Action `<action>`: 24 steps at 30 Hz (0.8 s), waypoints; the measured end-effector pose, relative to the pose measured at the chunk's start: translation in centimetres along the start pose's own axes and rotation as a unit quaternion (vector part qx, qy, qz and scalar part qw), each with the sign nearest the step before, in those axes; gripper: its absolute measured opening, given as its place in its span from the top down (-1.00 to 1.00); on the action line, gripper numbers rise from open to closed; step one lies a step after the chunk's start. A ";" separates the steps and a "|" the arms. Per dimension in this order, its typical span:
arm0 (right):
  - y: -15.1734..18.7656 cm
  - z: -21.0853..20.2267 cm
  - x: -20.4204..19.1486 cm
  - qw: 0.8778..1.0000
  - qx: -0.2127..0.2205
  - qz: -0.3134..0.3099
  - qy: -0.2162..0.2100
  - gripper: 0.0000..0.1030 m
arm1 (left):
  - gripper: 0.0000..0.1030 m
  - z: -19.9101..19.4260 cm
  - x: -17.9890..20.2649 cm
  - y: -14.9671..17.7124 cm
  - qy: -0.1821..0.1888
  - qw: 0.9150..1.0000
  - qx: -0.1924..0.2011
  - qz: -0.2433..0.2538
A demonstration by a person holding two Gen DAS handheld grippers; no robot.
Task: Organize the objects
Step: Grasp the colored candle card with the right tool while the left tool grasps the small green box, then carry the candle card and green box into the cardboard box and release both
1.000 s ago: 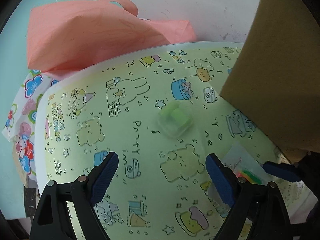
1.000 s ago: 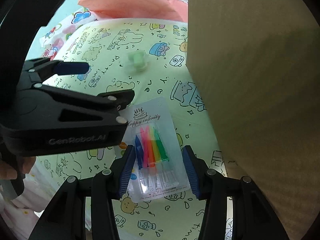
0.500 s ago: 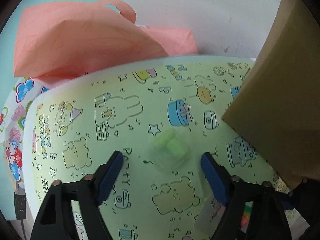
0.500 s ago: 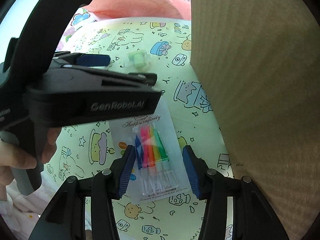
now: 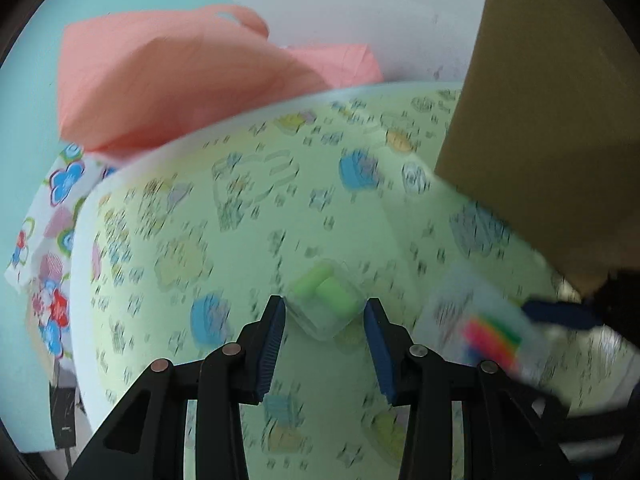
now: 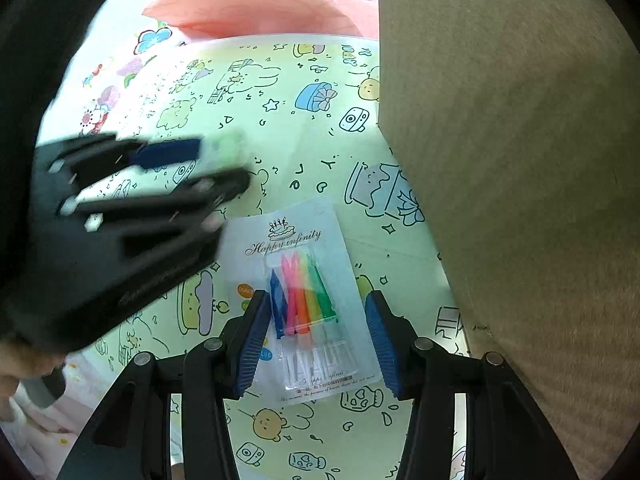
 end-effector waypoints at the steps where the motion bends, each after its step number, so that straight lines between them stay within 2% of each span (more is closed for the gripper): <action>1: 0.0 0.0 -0.1 1.000 0.000 0.000 0.002 -0.03 | 0.19 -0.1 -0.3 0.5 0.000 1.000 -0.004 -0.001; 7: 0.3 0.4 -1.0 1.000 -0.003 -0.011 0.011 -0.03 | 0.19 -0.8 -1.2 3.6 0.003 1.000 -0.016 -0.017; 8: 0.3 0.6 -1.3 1.000 -0.004 -0.015 0.014 -0.03 | 0.19 -0.8 -1.3 2.9 0.004 1.000 -0.017 -0.021; 16: 0.3 0.4 -1.0 0.999 -0.011 -0.025 0.019 -0.05 | 0.15 -1.1 -1.6 4.3 0.009 0.999 -0.022 -0.021; 19: -0.1 0.8 -1.3 0.999 -0.013 -0.029 0.022 -0.08 | -0.10 -1.2 -1.4 4.4 0.009 0.999 -0.025 -0.019; 24: -0.1 0.7 -1.2 0.999 -0.012 -0.025 0.027 -0.11 | -0.24 -1.1 -1.5 4.2 0.007 0.999 -0.027 -0.022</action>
Point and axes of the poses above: each gripper's, at about its wrist camera, not at the fingertips, and z roughly the way its jaws point, x to its right, y to its underside, the point moved 2 cm from there along z, roughly the way its jaws point, and after that the axes turned 14 degrees about -y, right-handed, at the moved point
